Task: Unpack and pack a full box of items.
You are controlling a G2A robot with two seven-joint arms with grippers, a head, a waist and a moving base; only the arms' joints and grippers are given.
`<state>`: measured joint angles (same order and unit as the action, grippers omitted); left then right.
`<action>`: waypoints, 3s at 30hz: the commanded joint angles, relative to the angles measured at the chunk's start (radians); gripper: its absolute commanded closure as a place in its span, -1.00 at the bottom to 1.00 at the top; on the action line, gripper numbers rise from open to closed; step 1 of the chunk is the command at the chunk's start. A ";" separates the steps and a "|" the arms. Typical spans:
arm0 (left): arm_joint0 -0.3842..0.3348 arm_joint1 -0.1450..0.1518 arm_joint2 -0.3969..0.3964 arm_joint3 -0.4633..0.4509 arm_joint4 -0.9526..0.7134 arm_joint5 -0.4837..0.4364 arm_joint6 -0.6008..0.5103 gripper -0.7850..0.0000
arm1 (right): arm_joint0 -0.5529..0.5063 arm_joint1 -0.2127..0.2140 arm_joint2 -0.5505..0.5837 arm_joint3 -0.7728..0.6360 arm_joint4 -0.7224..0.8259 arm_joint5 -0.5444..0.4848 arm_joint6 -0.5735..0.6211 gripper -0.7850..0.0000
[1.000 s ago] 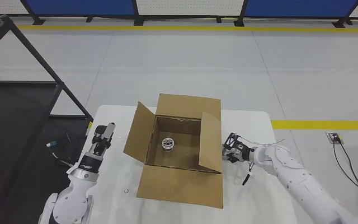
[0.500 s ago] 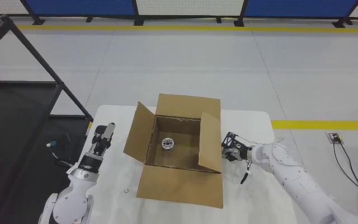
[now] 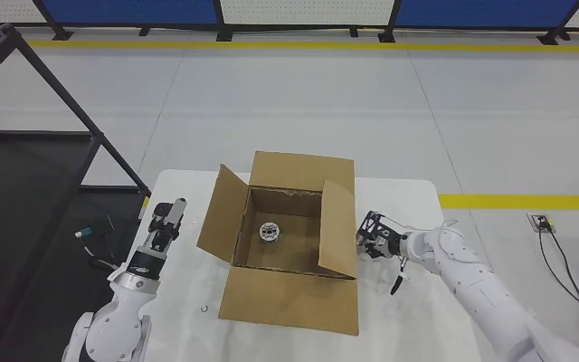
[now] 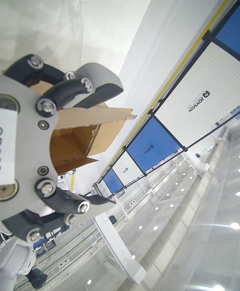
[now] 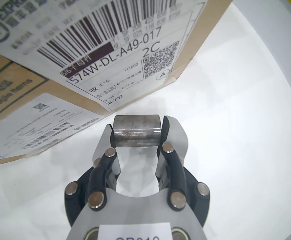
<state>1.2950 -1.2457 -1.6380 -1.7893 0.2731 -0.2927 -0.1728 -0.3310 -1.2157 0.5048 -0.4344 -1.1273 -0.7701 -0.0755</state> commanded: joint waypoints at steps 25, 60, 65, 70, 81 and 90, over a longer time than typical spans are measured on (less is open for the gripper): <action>0.000 0.000 0.000 0.000 0.000 0.000 0.000 -1.00 | -0.016 0.273 0.297 -0.421 -0.249 -0.077 -0.353 1.00; 0.000 0.000 0.000 0.000 0.000 0.000 0.000 -1.00 | -0.083 0.349 0.435 -0.694 -0.274 -0.200 -0.288 1.00; 0.000 0.000 0.000 0.000 0.000 0.000 0.000 -1.00 | -0.083 0.349 0.435 -0.694 -0.274 -0.200 -0.288 1.00; 0.000 0.000 0.000 0.000 0.000 0.000 0.000 -1.00 | -0.083 0.349 0.435 -0.694 -0.274 -0.200 -0.288 1.00; -0.005 0.000 0.001 -0.003 -0.004 -0.004 -0.004 -1.00 | -0.089 0.339 0.443 -0.731 -0.226 -0.103 -0.236 1.00; -0.284 0.029 -0.041 0.251 -0.089 -0.067 -0.305 -1.00 | 0.010 0.286 0.386 -0.890 0.019 -0.010 0.148 1.00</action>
<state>1.0430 -1.2202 -1.6734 -1.5820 0.1897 -0.3475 -0.4402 -0.3409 -0.9208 0.9062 -1.3200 -1.1487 -0.7909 0.0103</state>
